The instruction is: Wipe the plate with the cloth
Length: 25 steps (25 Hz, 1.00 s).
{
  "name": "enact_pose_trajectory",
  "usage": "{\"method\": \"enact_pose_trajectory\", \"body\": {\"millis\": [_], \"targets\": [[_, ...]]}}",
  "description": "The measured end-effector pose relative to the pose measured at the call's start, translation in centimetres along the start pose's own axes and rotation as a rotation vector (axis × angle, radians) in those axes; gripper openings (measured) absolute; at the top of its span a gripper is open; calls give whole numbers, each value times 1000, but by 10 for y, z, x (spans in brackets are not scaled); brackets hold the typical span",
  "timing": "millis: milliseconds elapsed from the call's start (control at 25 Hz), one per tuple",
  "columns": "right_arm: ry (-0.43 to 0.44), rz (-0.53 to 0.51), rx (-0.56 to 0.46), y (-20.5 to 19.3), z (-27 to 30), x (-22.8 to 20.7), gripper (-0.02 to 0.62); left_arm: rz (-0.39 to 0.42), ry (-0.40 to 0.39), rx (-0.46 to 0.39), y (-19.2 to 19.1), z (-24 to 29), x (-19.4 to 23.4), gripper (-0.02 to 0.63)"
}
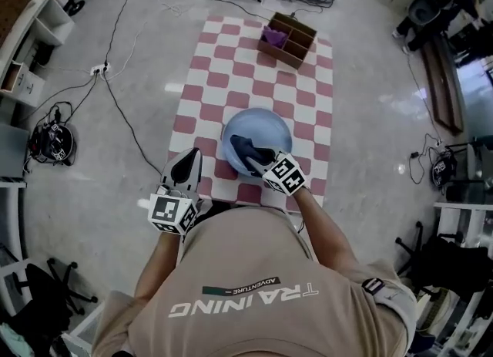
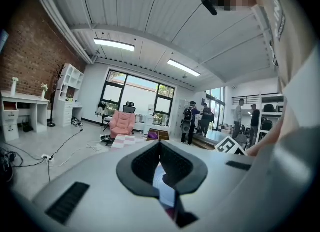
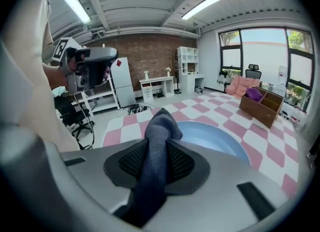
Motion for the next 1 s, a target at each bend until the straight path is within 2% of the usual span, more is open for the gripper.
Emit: {"method": "enact_pose_trajectory", "body": {"millis": [280,440,800,1000], "targets": [[53,-51,124,-4,39,-5,114,-27,84,6,-6,-17,4,12],[52,-109,206,-8,59,-7,114,-41,108,19,-9,-19,7,12],[64,-168,295,4,83,-13,117,-59,128,19,-11,-12,15,12],[51,-202,311,21,98,-22,117,-60,94,8,-11,1,12,12]]}}
Point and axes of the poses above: the fingertips, and each gripper's own axes: z forward along the fingers, x to its left, y out of its top, the point moved 9 cm from there along -z, backward along the fingers, and after that the axes turned 13 degrees about z, right-handed, at the moved point
